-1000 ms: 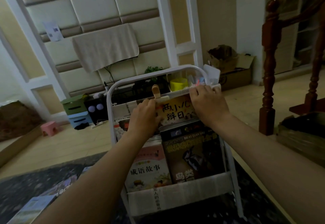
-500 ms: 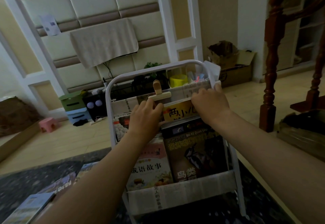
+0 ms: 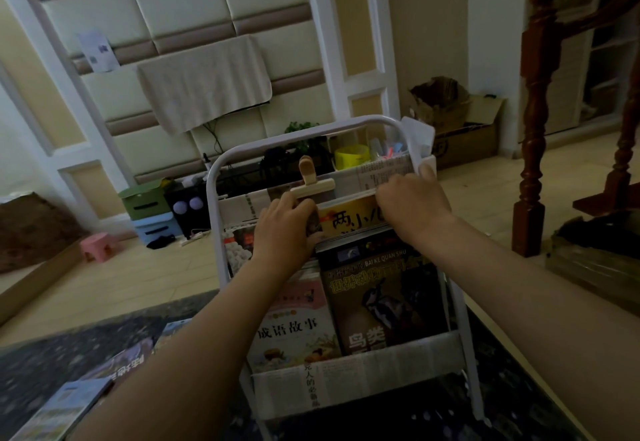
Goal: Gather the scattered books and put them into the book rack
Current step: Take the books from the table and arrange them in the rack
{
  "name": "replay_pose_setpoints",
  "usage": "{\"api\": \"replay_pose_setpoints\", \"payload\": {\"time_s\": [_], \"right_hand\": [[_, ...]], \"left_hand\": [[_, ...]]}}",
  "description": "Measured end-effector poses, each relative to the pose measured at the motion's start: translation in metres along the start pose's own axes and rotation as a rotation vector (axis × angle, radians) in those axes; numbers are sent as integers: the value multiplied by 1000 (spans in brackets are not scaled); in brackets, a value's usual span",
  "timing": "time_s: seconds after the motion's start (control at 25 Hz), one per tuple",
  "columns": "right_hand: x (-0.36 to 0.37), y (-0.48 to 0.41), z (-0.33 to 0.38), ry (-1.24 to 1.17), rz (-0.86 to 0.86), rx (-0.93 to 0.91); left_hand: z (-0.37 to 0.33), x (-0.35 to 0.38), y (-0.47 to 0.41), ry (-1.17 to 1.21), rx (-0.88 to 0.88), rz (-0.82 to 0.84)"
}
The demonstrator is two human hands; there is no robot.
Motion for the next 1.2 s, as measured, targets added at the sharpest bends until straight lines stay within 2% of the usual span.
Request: {"api": "replay_pose_setpoints", "payload": {"time_s": [0.16,0.24,0.52,0.84,1.0,1.2], "right_hand": [[-5,0,-1,-95,97,23],[-10,2,1,-197,68,52],[-55,-7,74,-611,-13,11],[-89,-24,230,-730,-34,-158],[-87,-26,324,-707,62,-246],[-70,-19,447,-727,221,-379]], "left_hand": [[2,-8,-4,64,-29,99],[6,-13,-3,102,-21,148],[61,-67,35,96,-40,64],[190,-117,121,146,-301,5],[262,-121,179,169,-424,38],[352,-97,266,270,-619,168]]}}
Point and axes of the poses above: each hand's wrist, its own y-axis away from the middle knuckle, its own x-axis out of the palm, z = x × y, the point moved 7 cm from there along -y, towards the middle knuckle, and after that the axes turned 8 degrees about -x, right-handed, at the moved point
